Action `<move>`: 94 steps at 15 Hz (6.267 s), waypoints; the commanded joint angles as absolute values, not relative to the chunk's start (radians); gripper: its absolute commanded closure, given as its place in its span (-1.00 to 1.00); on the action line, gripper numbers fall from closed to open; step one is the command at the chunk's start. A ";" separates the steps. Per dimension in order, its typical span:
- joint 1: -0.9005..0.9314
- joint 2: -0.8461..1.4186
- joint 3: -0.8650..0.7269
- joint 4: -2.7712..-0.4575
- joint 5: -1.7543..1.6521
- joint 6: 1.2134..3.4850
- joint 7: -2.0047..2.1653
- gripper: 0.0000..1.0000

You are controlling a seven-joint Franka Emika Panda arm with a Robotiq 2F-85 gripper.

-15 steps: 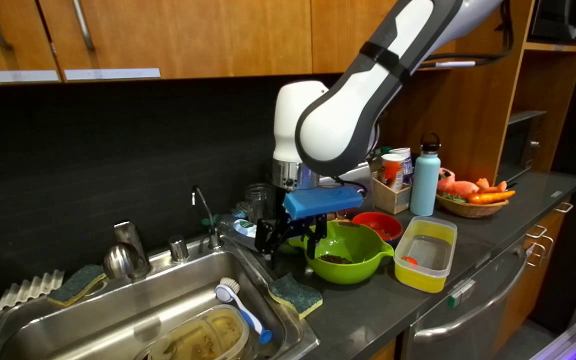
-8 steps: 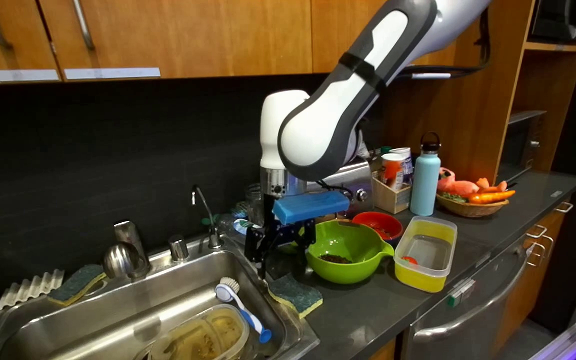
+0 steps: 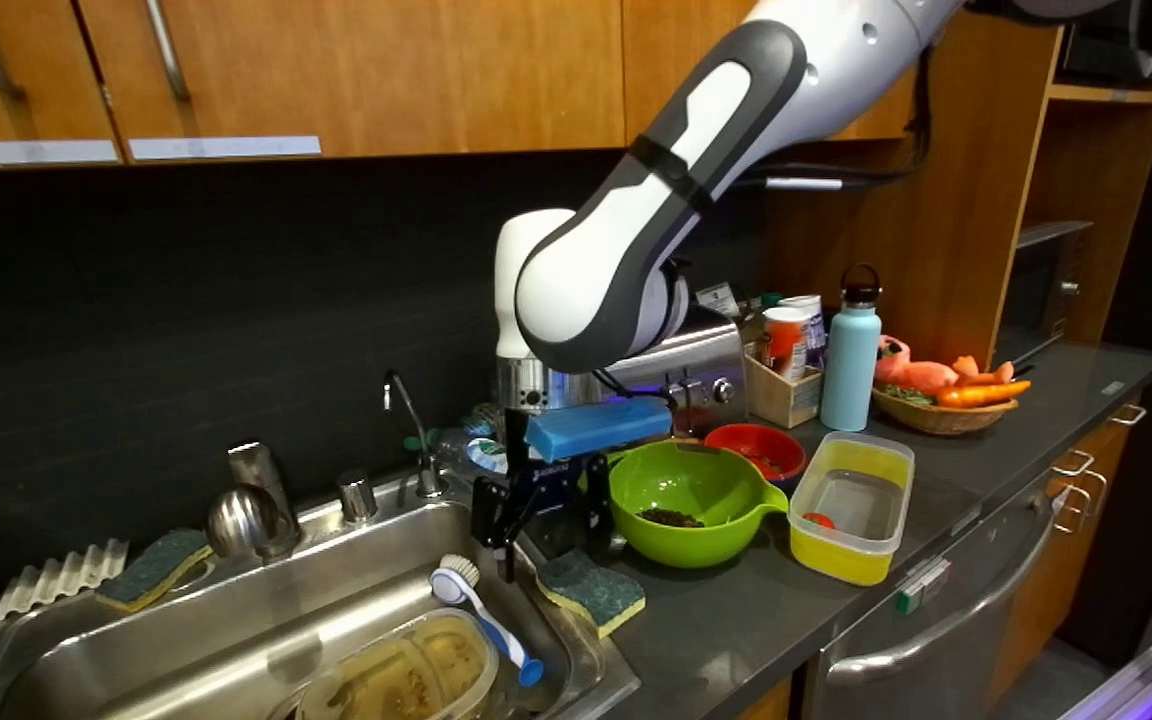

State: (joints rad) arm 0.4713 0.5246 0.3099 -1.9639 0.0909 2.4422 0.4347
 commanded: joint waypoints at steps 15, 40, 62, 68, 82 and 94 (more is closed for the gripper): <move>0.441 0.711 0.358 -1.748 0.239 2.291 0.187 -1.00; 0.612 0.602 0.175 -1.779 0.021 2.139 0.627 -1.00; 0.573 0.606 0.181 -1.886 0.081 2.162 0.730 -1.00; 0.583 0.583 0.178 -1.907 0.062 2.147 0.786 -1.00; 0.601 0.450 0.167 -1.943 -0.092 2.024 0.969 -1.00; 0.508 0.194 0.208 -2.232 -0.081 2.156 1.106 -1.00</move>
State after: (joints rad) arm 0.5466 0.2898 0.1804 -2.1233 -0.0761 2.0924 1.0718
